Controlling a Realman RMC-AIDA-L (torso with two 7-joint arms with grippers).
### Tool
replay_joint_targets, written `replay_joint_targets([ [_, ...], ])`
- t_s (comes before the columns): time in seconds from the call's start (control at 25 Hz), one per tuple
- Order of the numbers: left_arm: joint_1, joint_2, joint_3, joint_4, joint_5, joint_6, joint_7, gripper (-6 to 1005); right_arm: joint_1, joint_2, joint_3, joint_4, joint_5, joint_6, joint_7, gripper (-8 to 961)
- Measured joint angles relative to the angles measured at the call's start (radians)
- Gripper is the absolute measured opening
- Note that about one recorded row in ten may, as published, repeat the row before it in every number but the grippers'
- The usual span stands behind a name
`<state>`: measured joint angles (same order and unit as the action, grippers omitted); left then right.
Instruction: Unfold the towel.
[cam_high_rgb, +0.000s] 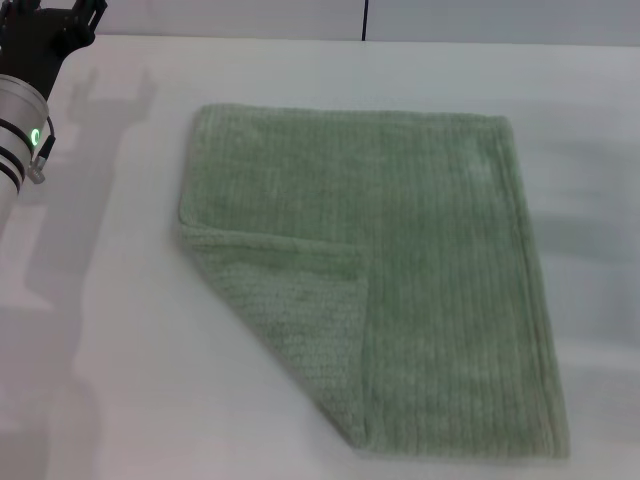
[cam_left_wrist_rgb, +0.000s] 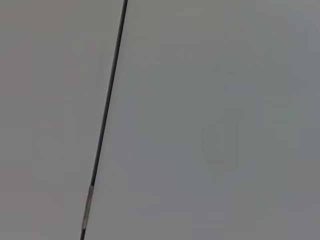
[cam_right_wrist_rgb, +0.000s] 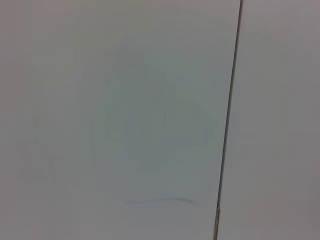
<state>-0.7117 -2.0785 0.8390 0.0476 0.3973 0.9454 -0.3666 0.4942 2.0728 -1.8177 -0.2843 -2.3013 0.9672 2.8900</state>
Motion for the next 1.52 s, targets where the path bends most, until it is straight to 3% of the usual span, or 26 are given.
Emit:
replay_joint_targets([
  [0.16, 0.0, 0.0, -0.001, -0.001, 0.0, 0.001, 0.0, 753, -0.001, 0.001, -0.008, -0.007, -0.01, -0.017, 0.004, 574],
  [0.4, 0.0, 0.0, -0.001, -0.002, 0.0, 0.002, 0.0, 753, -0.013, -0.003, -0.007, -0.173, -0.135, -0.308, 0.0, 301],
  [0.44, 0.0, 0.0, -0.001, -0.002, 0.0, 0.002, 0.0, 753, -0.013, -0.003, -0.007, -0.173, -0.135, -0.308, 0.0, 269],
  [0.48, 0.002, 0.0, 0.0, -0.001, 0.0, 0.003, 0.0, 753, -0.026, -0.009, 0.007, -0.276, -0.153, -0.468, -0.015, 237],
  [0.52, 0.002, 0.0, -0.001, -0.001, 0.0, 0.004, 0.0, 753, -0.026, -0.009, 0.007, -0.276, -0.153, -0.468, -0.015, 204],
  [0.64, 0.004, 0.0, -0.001, 0.001, 0.0, 0.005, 0.0, 753, -0.052, -0.014, 0.077, -0.465, -0.156, -0.764, -0.096, 68],
  [0.68, 0.005, 0.0, -0.001, 0.001, 0.0, 0.005, 0.0, 753, -0.06, -0.007, 0.148, -0.565, -0.156, -0.948, -0.144, -3],
  [0.76, 0.005, 0.0, -0.002, 0.001, 0.0, 0.006, 0.0, 753, -0.062, -0.005, 0.173, -0.596, -0.156, -1.004, -0.154, -3],
  [0.8, 0.006, 0.0, -0.002, 0.001, 0.0, 0.006, 0.0, 753, -0.064, -0.003, 0.232, -0.684, -0.157, -1.165, -0.168, -3],
  [0.84, 0.006, 0.0, -0.002, 0.001, 0.0, 0.006, 0.0, 753, -0.064, -0.003, 0.232, -0.684, -0.157, -1.165, -0.168, -2],
  [0.88, 0.006, 0.0, -0.002, 0.001, 0.0, 0.006, 0.0, 753, -0.066, -0.003, 0.276, -0.754, -0.166, -1.291, -0.169, -2],
  [0.92, 0.006, 0.0, -0.002, 0.002, 0.0, 0.006, 0.0, 753, -0.066, -0.003, 0.276, -0.754, -0.166, -1.291, -0.169, -2],
  [1.04, 0.004, 0.0, -0.002, 0.002, 0.0, 0.006, 0.0, 753, -0.065, -0.001, 0.329, -0.846, -0.203, -1.474, -0.169, -2],
  [1.28, 0.002, 0.001, -0.002, 0.004, 0.0, 0.006, -0.001, 752, 0.008, -0.005, 0.43, -0.939, -0.249, -1.812, -0.168, -1],
  [1.52, 0.001, 0.002, 0.001, 0.013, 0.0, 0.011, -0.007, 752, 0.077, -0.008, 0.448, -0.933, -0.303, -1.959, -0.17, -1],
])
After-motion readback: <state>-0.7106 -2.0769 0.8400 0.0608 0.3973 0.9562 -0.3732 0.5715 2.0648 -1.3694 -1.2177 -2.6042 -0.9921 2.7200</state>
